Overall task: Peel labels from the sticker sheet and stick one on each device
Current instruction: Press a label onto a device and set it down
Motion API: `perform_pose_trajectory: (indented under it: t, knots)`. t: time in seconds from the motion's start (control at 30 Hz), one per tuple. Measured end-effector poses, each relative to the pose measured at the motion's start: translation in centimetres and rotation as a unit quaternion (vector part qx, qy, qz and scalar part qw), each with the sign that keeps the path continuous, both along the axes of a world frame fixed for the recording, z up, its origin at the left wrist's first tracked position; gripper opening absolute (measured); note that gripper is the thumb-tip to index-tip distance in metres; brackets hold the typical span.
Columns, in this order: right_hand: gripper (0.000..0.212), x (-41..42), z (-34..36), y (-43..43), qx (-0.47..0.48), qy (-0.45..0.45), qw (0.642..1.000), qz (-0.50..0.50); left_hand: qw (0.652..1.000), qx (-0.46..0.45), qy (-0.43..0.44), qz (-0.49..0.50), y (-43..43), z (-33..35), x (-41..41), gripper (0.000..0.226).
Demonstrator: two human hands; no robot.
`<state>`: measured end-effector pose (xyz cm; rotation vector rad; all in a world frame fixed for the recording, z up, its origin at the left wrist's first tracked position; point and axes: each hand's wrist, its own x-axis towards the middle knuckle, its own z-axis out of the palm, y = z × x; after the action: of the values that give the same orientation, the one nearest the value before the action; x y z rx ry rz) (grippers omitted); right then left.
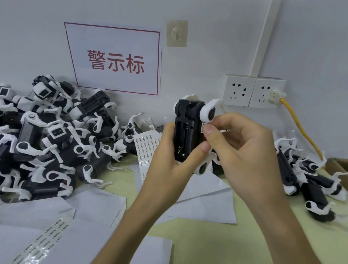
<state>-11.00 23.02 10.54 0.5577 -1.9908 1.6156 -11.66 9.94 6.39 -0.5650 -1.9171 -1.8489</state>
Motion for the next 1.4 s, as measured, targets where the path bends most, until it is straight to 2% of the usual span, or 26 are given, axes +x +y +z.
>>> perform_pose_trajectory:
  t: [0.3,0.43,0.67,0.77,0.87,1.0,1.33,1.4]
  knots:
    - [0.014,0.0,-0.1,0.0,0.003,0.003,1.000,-0.016,0.999,-0.023,0.014,0.019,-0.2,-0.1,0.0,0.025]
    - [0.019,-0.1,0.0,0.2,-0.006,-0.005,1.000,-0.011,0.999,-0.029,0.016,0.017,-0.3,0.0,0.0,0.023]
    - [0.020,-0.5,0.0,1.1,-0.050,-0.051,0.997,-0.006,0.998,-0.037,-0.013,-0.049,-0.8,0.2,0.0,0.023]
    - [0.025,-0.8,-0.2,1.1,-0.075,-0.067,0.995,0.017,0.994,-0.007,-0.053,-0.093,-0.8,0.3,0.2,0.025]
    - [0.021,-1.3,-0.4,1.1,-0.114,-0.110,0.984,0.086,0.984,0.051,-0.121,-0.125,-0.6,0.2,0.3,0.031]
    - [0.015,-1.2,-0.5,0.7,-0.113,-0.111,0.979,0.129,0.977,0.077,-0.132,-0.146,-0.2,0.1,0.4,0.044]
    - [0.047,-1.3,-0.3,2.0,-0.079,-0.090,0.971,0.207,0.972,0.006,-0.117,-0.202,-0.4,0.8,1.0,0.039]
    - [0.048,-1.6,-0.5,2.3,-0.074,-0.095,0.969,0.217,0.971,-0.004,-0.120,-0.208,-0.6,0.8,0.9,0.039]
